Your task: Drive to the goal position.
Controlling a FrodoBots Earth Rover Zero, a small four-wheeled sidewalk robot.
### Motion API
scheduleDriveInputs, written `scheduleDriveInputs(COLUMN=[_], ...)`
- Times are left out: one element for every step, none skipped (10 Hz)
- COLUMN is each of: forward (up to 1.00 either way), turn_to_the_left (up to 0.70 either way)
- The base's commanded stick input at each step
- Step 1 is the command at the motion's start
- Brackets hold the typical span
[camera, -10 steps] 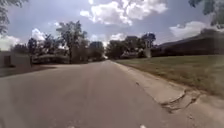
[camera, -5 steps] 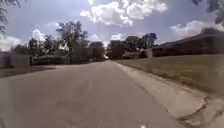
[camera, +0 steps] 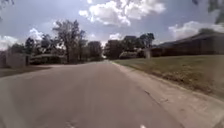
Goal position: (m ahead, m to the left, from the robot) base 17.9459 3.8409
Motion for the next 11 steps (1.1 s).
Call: scheduleDriveInputs(forward=[0.70, 0.70, 0.70, 0.70, 0.70, 0.70, 0.70, 0.70, 0.70, 0.70, 0.70], turn_to_the_left=[0.00, 0.00, 0.00, 0.00, 0.00, 0.00, 0.00, 0.00, 0.00, 0.00, 0.00])
